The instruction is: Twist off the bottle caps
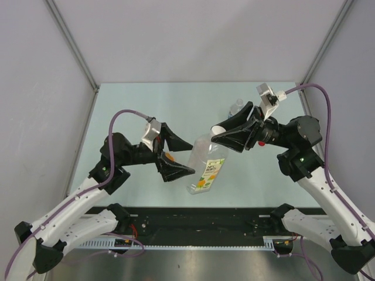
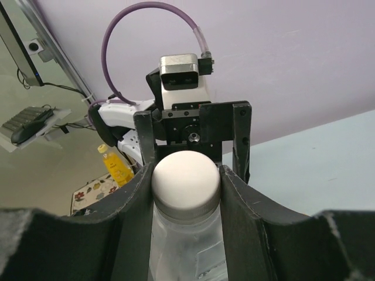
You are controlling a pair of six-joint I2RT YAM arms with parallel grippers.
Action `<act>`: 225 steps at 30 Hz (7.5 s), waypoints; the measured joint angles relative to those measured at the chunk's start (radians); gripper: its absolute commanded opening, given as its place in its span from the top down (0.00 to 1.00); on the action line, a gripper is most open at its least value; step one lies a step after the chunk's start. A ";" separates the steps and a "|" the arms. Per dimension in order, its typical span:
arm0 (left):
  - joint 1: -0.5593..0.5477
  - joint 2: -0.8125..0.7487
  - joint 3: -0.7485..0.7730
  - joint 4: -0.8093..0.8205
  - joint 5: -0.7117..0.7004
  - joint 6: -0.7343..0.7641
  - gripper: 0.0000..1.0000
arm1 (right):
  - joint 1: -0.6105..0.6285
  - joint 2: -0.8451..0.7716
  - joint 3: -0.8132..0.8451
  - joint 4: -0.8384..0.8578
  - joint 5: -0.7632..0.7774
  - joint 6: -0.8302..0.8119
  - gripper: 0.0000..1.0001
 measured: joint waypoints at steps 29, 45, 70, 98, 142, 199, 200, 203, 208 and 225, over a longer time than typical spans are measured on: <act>-0.063 -0.013 -0.001 0.025 -0.074 -0.010 0.00 | 0.202 0.017 0.002 -0.044 0.211 -0.105 1.00; -0.062 -0.035 -0.081 0.269 0.088 -0.149 0.00 | 0.107 0.172 0.000 0.687 -0.200 0.446 1.00; -0.148 0.140 -0.086 0.566 0.133 -0.344 0.00 | 0.133 0.261 0.004 0.933 -0.239 0.581 1.00; -0.237 0.151 -0.071 0.417 0.120 -0.181 0.94 | 0.130 0.219 0.014 0.752 -0.249 0.473 0.23; -0.415 0.141 0.107 -0.451 -1.423 0.452 1.00 | 0.312 0.195 0.307 -0.673 1.096 -0.153 0.20; -0.325 0.068 0.235 -0.443 0.042 0.262 1.00 | 0.303 -0.008 0.273 -0.438 -0.091 -0.499 1.00; -0.321 0.070 0.226 -0.420 0.072 0.243 1.00 | 0.295 -0.010 0.273 -0.438 -0.122 -0.504 1.00; -0.311 0.081 0.214 -0.372 0.134 0.197 1.00 | 0.267 -0.013 0.273 -0.436 -0.206 -0.512 1.00; -0.309 0.103 0.208 -0.321 0.199 0.142 1.00 | 0.235 -0.013 0.273 -0.422 -0.317 -0.528 1.00; -0.301 0.089 0.208 -0.380 0.110 0.238 1.00 | 0.151 -0.021 0.253 -0.454 -0.312 -0.486 0.19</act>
